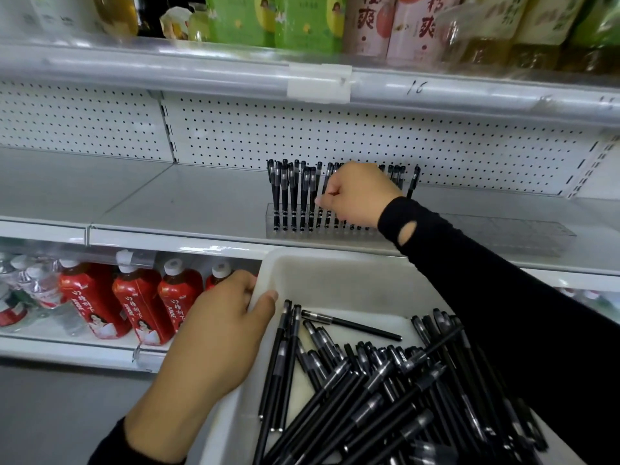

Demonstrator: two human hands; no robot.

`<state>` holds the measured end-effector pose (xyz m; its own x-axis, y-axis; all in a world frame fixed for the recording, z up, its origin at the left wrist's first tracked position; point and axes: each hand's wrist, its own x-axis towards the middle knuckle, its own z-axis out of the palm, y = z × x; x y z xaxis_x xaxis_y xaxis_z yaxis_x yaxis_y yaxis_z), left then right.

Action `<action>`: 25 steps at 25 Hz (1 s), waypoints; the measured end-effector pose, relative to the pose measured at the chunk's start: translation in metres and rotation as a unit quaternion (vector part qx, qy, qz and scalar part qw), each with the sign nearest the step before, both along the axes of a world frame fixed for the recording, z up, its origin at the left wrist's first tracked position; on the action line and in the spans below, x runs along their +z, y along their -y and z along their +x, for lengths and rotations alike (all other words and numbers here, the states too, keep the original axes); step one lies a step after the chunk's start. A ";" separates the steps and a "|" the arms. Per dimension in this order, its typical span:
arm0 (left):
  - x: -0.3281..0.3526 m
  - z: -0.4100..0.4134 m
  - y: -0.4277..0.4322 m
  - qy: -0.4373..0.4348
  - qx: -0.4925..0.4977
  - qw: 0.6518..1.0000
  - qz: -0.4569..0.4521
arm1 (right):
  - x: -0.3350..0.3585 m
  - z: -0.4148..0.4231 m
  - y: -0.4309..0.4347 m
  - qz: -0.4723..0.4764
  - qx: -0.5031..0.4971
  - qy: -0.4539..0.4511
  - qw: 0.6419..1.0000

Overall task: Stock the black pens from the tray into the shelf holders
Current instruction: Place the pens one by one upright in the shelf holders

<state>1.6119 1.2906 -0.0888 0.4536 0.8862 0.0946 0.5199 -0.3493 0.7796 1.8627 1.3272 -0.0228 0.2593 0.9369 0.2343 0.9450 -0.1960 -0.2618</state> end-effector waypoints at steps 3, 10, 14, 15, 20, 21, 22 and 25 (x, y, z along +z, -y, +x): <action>0.001 0.002 0.001 -0.005 -0.001 1.000 0.002 | 0.027 -0.023 0.044 -0.099 0.133 -0.106 0.980; 0.003 0.000 0.002 -0.006 0.002 1.000 0.010 | -0.021 -0.063 0.071 -0.347 0.171 0.138 0.912; 0.003 -0.001 0.002 -0.008 -0.003 1.000 0.014 | -0.044 -0.069 0.071 -0.319 0.154 0.265 0.897; 0.003 -0.002 0.002 -0.009 -0.002 1.000 0.013 | -0.044 -0.069 0.071 -0.329 0.156 0.268 0.892; 0.002 -0.002 0.001 -0.008 -0.002 1.000 0.005 | 0.000 -0.058 0.075 -0.369 0.155 0.042 0.915; 0.002 -0.002 0.001 -0.008 -0.002 1.000 0.004 | 0.015 -0.053 0.075 -0.339 0.160 -0.024 0.927; 0.002 -0.001 0.001 -0.010 -0.003 1.000 0.005 | 0.028 -0.047 0.074 -0.288 0.166 -0.076 0.940; 0.003 -0.001 0.001 -0.010 -0.002 1.000 -0.002 | 0.054 -0.024 0.062 -0.100 0.149 -0.194 0.964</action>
